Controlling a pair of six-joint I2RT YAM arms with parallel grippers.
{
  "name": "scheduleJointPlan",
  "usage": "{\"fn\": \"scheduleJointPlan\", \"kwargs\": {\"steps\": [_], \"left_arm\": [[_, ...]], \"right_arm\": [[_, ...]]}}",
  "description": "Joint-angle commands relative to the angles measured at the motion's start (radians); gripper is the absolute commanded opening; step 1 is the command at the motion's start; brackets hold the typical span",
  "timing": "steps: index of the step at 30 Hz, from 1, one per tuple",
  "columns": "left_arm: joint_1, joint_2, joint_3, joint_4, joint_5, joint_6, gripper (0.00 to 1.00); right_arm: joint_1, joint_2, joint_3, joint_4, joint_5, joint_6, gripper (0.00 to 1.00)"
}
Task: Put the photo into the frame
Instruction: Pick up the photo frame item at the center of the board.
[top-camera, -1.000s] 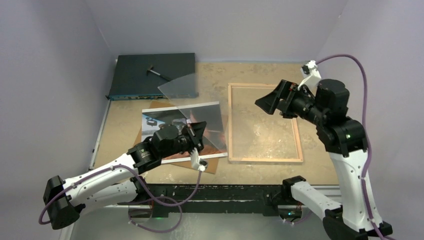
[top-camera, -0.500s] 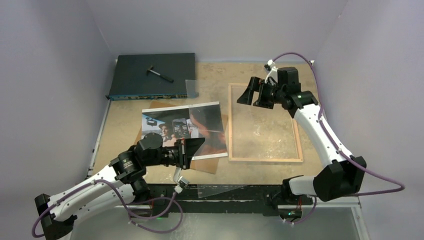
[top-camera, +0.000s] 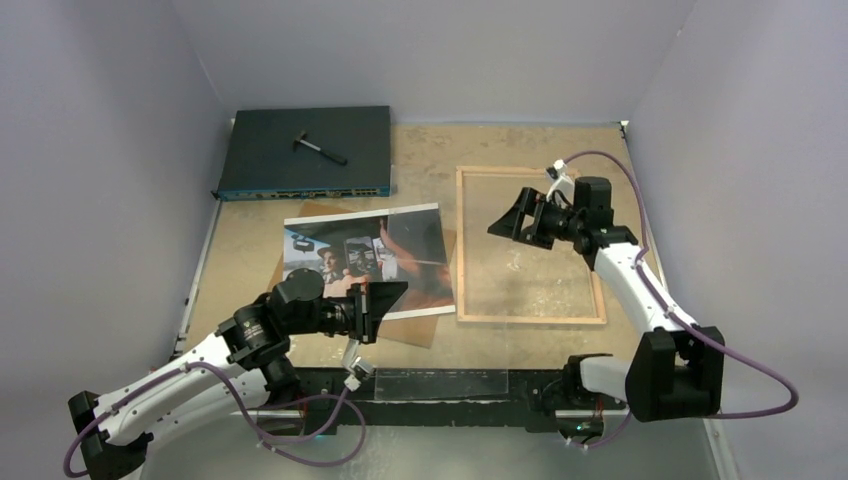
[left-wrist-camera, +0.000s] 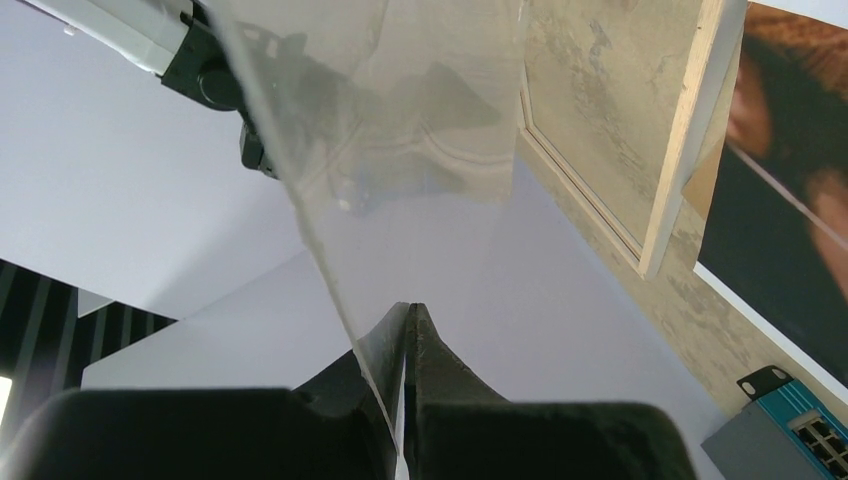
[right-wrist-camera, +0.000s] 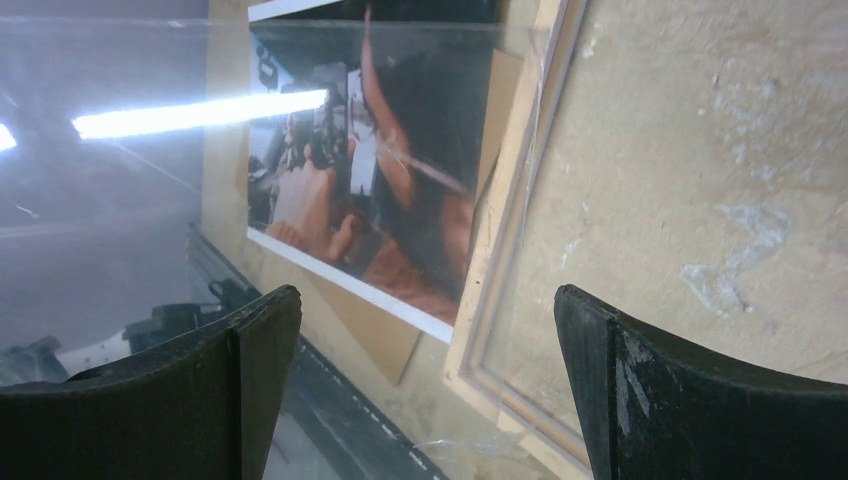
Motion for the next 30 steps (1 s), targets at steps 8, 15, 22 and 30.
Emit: {"fn": "scheduleJointPlan", "kwargs": {"steps": [8, 15, 22, 30], "left_arm": [[-0.004, -0.038, -0.021, 0.063, 0.012, 0.171, 0.0], [-0.003, -0.048, -0.03, 0.072, -0.011, 0.149, 0.0], [-0.004, -0.067, -0.059, 0.09, -0.05, 0.118, 0.0], [-0.004, -0.083, -0.101, 0.133, -0.138, 0.043, 0.0]], "right_arm": [[-0.039, -0.102, -0.323, 0.371, -0.198, 0.206, 0.99], [-0.039, -0.167, -0.503, 0.741, -0.397, 0.441, 0.97], [-0.039, -0.287, -0.536, 0.779, -0.441, 0.548, 0.91], [-0.039, -0.406, -0.465, 0.627, -0.426, 0.558, 0.72]]}}
